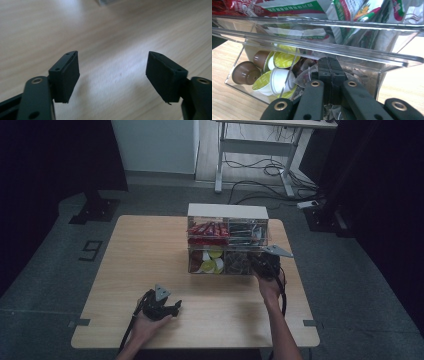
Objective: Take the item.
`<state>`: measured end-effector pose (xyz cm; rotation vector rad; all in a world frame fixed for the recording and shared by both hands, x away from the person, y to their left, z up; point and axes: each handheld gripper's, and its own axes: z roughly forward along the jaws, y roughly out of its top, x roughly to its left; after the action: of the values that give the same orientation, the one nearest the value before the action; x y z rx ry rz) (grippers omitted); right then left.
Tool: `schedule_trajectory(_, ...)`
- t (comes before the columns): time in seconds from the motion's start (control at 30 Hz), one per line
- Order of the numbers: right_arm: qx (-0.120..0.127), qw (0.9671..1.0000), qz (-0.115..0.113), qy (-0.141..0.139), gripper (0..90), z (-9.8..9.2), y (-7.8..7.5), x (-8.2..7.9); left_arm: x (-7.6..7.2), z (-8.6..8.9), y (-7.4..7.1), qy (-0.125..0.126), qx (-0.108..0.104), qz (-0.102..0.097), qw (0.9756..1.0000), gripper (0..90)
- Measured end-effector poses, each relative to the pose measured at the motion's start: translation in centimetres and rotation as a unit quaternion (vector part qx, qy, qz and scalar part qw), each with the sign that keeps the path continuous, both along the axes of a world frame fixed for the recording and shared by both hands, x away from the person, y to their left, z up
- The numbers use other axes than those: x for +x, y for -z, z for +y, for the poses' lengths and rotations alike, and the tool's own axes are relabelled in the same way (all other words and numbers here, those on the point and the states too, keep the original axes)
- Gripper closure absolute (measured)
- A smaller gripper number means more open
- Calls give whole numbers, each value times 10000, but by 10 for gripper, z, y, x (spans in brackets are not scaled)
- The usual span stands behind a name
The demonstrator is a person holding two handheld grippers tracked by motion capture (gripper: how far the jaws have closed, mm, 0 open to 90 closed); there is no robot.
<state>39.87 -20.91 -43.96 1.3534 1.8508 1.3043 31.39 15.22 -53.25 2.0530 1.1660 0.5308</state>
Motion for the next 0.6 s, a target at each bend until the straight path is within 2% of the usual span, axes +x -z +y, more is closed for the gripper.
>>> schedule_trajectory(0.23,36,10000,40,36,892,-2,4,2,8,-4,-14,-30,-163,43,9999,328)
schedule_trajectory(0.4,26,10000,46,42,892,-1,4,3,11,-10,-25,121,-317,42,9994,355)
schedule_trajectory(0.6,5,10000,56,39,892,-1,3,3,21,-22,-35,227,-329,-7,9992,367)
